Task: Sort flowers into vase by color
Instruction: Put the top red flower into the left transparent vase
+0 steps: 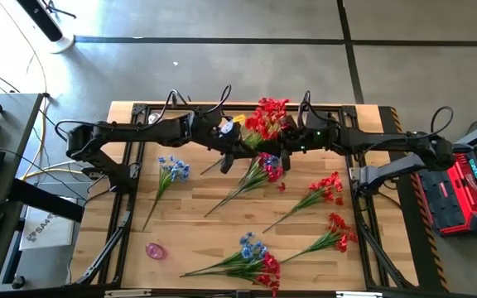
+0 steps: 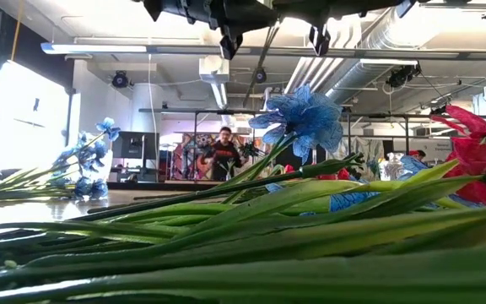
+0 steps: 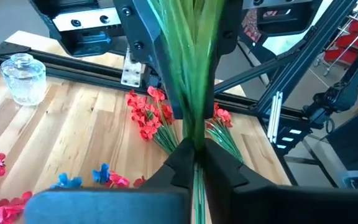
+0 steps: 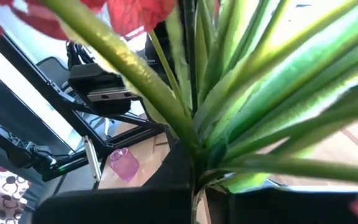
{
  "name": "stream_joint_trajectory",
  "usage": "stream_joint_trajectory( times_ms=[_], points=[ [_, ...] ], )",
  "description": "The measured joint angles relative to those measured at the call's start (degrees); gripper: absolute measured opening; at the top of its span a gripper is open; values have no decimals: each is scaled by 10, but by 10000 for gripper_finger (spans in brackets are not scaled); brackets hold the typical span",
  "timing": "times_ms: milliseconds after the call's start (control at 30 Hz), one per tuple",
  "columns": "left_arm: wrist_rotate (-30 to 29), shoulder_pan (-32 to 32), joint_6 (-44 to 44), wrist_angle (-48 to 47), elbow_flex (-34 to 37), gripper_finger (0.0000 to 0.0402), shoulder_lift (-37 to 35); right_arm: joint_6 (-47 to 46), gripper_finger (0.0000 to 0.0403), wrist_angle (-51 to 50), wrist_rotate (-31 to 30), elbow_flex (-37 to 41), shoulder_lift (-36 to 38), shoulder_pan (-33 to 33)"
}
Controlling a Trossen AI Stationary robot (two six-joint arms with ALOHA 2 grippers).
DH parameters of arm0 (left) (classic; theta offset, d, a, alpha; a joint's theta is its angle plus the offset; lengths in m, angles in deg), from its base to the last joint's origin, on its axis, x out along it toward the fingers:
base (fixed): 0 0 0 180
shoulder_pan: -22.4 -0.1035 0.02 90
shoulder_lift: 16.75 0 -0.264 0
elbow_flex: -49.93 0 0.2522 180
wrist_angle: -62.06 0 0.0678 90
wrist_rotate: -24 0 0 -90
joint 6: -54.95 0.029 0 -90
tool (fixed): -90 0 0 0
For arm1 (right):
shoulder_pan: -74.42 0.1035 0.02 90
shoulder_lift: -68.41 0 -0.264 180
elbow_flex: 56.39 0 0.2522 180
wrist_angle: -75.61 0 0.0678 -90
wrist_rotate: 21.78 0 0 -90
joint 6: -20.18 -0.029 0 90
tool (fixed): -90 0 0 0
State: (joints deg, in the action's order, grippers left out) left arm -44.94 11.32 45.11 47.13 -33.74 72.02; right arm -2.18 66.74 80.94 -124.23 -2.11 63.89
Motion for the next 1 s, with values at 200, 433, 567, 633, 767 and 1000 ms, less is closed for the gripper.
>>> stream_joint_trajectory(
  times_ms=[200, 433, 567, 633, 767, 1000],
  points=[
    [0, -7, -7, 8, 0, 3, 5, -26, 30, 1, -13, 0, 0, 0],
    [-53, -18, -10, 7, 0, 1, -9, -48, 136, -5, -48, 0, 35, -27],
    [-108, -34, -5, -14, 0, 1, -31, -59, 184, -45, -89, 0, 78, -46],
    [-154, -44, 2, -36, 0, 1, -49, -59, 197, -73, -113, 0, 98, -50],
    [-259, -65, 28, -92, 3, 0, -98, -58, 203, -126, -132, 0, 116, -52],
    [-424, -95, 15, -93, 119, 0, -232, -50, 199, -170, -127, 1, 103, -44]
  ],
)
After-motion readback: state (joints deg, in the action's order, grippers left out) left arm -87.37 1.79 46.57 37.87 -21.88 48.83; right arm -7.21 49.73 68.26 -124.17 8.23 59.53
